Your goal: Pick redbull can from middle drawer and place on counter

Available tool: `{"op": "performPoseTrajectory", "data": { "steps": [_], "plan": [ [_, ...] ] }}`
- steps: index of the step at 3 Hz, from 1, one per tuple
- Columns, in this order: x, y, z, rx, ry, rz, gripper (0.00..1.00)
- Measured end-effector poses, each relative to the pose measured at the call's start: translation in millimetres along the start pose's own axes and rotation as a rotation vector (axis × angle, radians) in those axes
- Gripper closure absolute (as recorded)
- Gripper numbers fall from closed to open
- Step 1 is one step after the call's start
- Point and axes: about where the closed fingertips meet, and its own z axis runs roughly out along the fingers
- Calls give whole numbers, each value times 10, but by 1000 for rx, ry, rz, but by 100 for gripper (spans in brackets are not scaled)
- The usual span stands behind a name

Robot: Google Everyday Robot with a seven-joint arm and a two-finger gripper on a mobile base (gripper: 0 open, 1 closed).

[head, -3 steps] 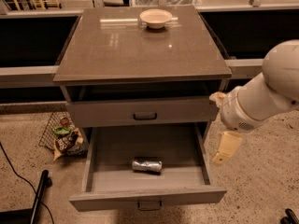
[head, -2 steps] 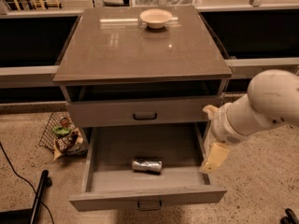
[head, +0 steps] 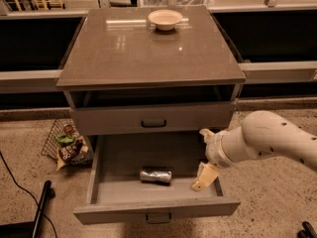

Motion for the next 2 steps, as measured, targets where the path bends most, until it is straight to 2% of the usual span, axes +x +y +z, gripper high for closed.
{"op": "performPoseTrajectory", "data": {
  "steps": [1, 2],
  "plan": [
    [0, 0, 1, 0, 0, 0, 0],
    [102, -36, 265, -23, -6, 23, 0]
  ]
}}
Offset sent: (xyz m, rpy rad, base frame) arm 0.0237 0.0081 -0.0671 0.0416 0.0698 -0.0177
